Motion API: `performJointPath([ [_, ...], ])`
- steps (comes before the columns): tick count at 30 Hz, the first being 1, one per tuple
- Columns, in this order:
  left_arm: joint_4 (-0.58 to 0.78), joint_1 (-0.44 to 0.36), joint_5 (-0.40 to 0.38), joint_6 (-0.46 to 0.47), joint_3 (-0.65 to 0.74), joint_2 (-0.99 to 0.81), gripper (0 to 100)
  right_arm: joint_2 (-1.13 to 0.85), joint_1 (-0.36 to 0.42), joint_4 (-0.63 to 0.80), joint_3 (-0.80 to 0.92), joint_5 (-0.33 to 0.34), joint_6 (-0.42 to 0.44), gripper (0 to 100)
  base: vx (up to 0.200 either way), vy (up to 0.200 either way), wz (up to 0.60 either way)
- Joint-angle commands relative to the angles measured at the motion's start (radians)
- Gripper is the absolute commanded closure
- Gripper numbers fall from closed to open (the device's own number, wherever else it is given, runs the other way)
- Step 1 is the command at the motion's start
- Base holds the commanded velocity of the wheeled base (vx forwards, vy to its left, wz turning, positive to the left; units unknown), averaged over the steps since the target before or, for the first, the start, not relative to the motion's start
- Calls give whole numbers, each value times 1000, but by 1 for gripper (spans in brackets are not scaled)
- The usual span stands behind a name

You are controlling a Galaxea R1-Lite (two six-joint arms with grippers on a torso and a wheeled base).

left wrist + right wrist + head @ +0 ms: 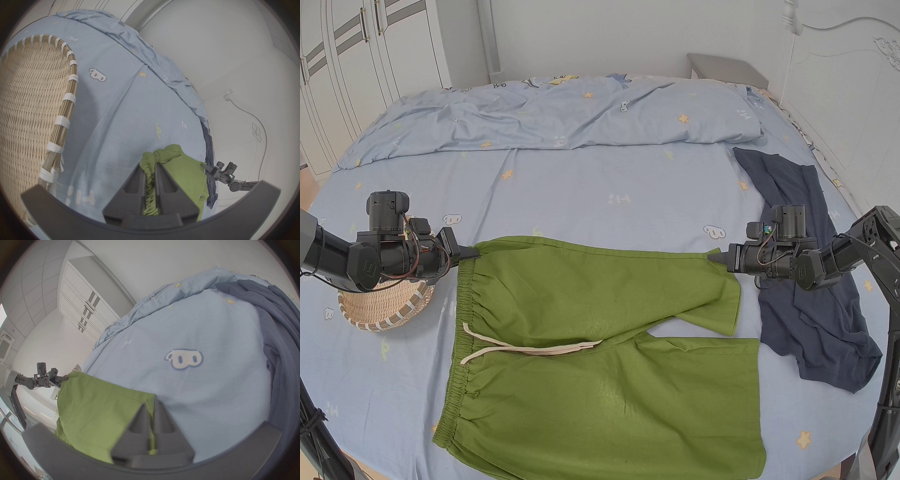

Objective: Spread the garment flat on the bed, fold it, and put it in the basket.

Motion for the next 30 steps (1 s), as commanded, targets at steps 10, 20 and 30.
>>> performJointPath([
  [10, -1, 3, 11, 18, -6, 20, 100, -52, -6, -15, 18, -12, 5, 100, 0, 0, 0],
  [20, -31, -1, 77, 93, -21, 41, 100, -132, -12, 169, -186, -21, 19, 100, 0, 0, 0],
  [30, -34, -1, 78, 95, -106, 105, 100, -103, 13, 232, -325, -42, 17, 100, 0, 0, 0],
])
